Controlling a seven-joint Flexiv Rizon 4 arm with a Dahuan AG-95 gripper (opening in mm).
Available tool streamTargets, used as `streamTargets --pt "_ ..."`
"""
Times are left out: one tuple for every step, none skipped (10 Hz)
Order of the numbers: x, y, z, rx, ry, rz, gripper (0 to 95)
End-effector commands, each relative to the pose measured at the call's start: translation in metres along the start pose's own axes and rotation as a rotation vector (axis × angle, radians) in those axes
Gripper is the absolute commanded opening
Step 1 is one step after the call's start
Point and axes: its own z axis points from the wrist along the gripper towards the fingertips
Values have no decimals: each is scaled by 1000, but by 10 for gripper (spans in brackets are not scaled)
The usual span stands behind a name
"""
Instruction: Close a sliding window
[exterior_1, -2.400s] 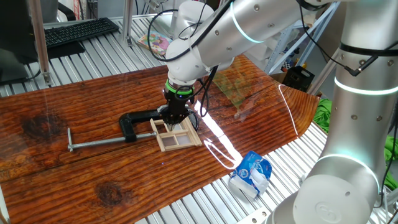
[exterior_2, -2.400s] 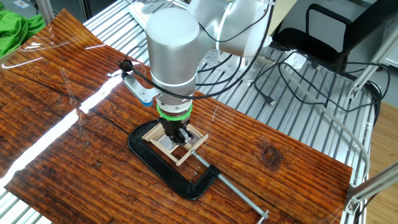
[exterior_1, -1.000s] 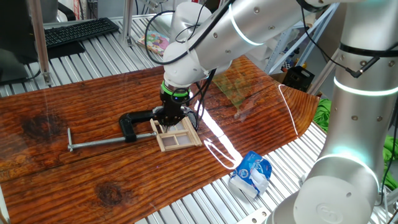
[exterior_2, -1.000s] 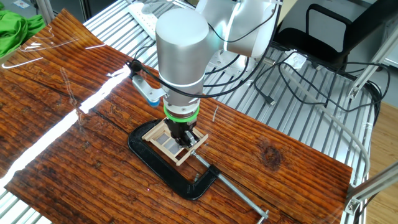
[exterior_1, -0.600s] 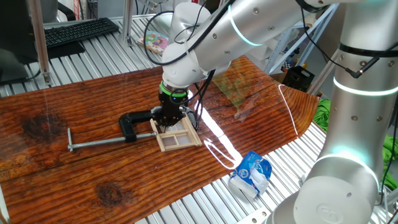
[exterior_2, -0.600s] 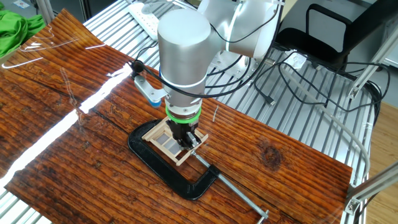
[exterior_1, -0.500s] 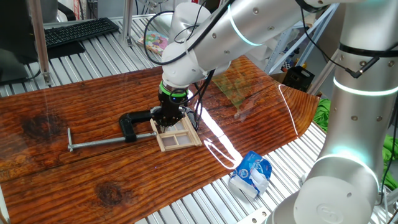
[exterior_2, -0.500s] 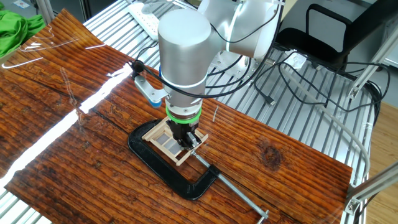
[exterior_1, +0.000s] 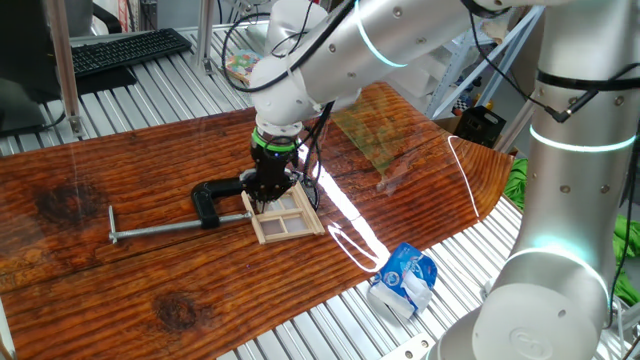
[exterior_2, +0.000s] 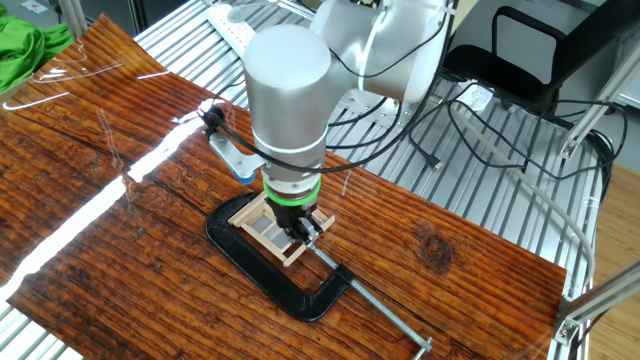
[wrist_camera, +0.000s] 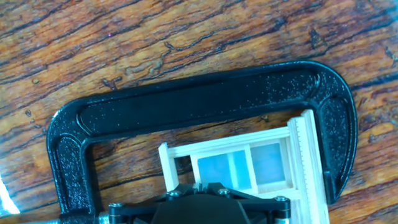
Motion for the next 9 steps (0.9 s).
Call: streamTargets --pt "-2 -1 -6 5 -7 -13 0" --pt "-5 -5 -4 6 -13 -21 0" --pt "-9 -9 -3 4 -19 -30 0" --pt "-11 -13 -3 3 -23 -40 0" --pt "-13 -20 -2 2 -25 -52 0" --pt "-14 -25 -3 2 -24 -57 0" --pt "-15 -29 -3 1 -23 -62 0" --pt "-16 -33 -3 0 -25 -67 0" --pt "-16 -38 -2 0 -26 -73 0"
